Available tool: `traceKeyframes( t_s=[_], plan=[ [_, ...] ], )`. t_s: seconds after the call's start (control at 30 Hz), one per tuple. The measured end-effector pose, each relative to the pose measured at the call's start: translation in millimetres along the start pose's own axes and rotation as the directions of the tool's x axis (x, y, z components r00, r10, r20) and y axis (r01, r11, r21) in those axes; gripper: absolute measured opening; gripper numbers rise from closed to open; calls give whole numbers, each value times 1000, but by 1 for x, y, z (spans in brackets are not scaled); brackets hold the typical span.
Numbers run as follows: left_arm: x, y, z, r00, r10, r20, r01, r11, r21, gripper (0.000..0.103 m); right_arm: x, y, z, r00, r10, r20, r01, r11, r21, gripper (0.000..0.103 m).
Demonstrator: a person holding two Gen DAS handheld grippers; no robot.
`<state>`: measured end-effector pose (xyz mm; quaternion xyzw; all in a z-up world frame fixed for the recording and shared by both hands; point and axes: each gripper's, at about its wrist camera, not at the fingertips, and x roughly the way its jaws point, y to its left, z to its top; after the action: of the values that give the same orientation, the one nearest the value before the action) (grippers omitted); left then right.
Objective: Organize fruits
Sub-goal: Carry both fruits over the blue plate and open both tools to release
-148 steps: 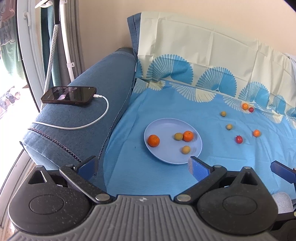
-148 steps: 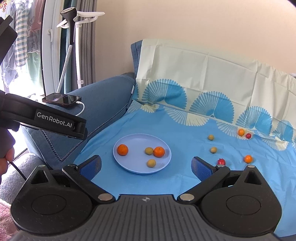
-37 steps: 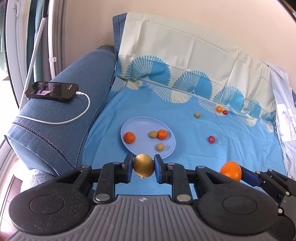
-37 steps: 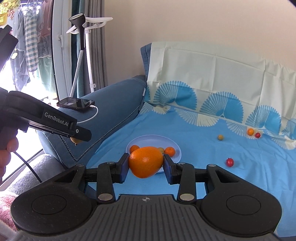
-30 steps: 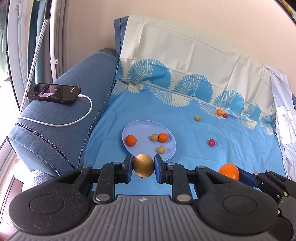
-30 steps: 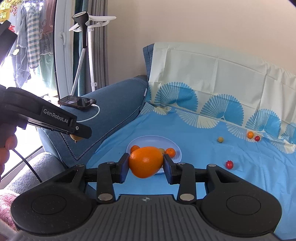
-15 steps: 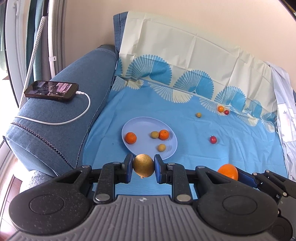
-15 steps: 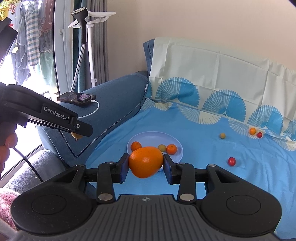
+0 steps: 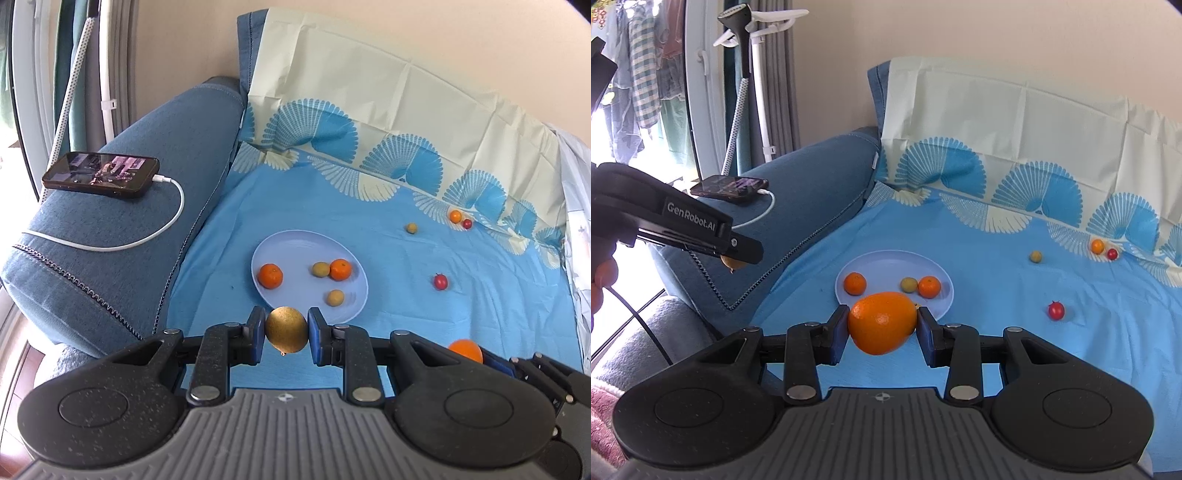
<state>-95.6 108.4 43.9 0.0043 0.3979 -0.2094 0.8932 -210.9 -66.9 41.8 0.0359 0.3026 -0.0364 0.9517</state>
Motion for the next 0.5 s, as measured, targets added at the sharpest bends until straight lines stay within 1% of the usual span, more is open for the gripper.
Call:
traceKeyframes(
  t_s=[0.23, 0.37, 0.5],
  plan=[
    [36, 1, 22, 1000, 12, -22, -12, 1000, -18, 27, 34, -13, 7, 999, 1, -32, 0, 1000, 12, 40],
    [68, -4, 35, 999, 15, -49, -16, 1000, -20, 27, 65, -22, 12, 999, -2, -53, 3, 1000, 23, 40],
    [110, -12, 48, 996, 24, -81, -24, 1000, -4, 27, 104, -26, 14, 997, 14, -82, -13, 1000, 10, 41]
  ],
)
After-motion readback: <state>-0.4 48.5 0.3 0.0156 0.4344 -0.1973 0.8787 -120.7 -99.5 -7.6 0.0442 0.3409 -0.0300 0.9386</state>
